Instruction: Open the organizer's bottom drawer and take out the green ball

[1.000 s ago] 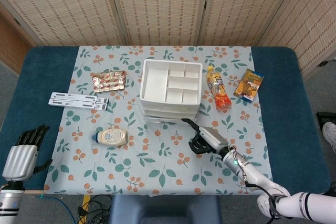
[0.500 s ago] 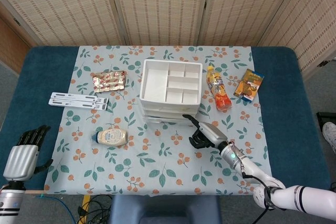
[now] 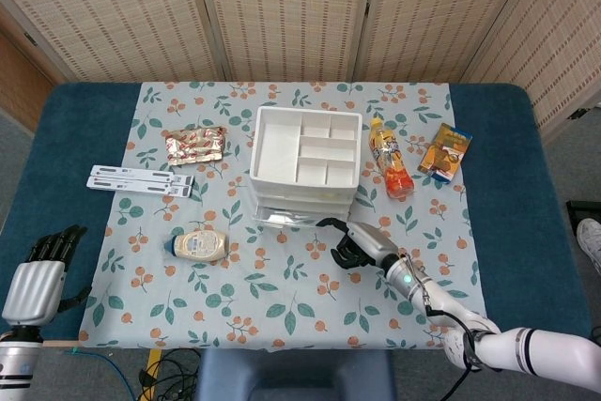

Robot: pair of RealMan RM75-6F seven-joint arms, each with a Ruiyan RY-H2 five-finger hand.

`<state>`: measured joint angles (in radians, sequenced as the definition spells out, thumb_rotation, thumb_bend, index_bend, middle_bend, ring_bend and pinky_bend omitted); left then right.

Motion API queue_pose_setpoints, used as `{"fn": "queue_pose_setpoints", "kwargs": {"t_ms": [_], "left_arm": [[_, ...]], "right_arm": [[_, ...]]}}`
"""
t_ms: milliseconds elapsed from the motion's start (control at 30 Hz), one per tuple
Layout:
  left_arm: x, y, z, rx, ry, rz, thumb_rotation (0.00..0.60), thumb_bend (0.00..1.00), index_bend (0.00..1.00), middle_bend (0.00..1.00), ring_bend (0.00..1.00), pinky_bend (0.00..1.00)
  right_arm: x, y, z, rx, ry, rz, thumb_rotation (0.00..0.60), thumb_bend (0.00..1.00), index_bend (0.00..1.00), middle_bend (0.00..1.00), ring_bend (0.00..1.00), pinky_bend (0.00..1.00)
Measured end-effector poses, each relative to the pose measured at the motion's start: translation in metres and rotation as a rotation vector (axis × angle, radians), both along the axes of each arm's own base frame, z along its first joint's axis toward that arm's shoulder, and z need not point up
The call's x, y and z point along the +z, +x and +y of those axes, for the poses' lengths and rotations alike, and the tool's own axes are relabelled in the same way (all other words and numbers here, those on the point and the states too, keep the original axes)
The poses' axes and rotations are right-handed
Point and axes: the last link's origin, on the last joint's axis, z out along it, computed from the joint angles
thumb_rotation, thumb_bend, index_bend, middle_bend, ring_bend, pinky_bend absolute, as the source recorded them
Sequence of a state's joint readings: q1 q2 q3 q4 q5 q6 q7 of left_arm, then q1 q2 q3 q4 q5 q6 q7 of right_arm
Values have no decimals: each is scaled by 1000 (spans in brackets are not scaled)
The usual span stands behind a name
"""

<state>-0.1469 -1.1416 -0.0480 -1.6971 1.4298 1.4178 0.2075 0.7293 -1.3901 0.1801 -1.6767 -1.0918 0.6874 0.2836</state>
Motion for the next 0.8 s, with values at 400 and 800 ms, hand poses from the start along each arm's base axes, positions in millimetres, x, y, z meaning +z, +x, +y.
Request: {"fn": "queue_pose_setpoints", "kwargs": {"t_ms": [400, 800], "left_arm": [[-2, 0, -1, -1, -3, -4, 600, 177, 99, 121, 136, 130], [-2, 0, -1, -4, -3, -6, 600, 177, 99, 121, 136, 131]], "right_arm": [[2, -1, 28, 40, 52, 6, 600, 583, 215, 931, 978, 1000], [8, -6, 45, 76, 54, 16, 600, 584, 206, 931, 979, 1000]]}}
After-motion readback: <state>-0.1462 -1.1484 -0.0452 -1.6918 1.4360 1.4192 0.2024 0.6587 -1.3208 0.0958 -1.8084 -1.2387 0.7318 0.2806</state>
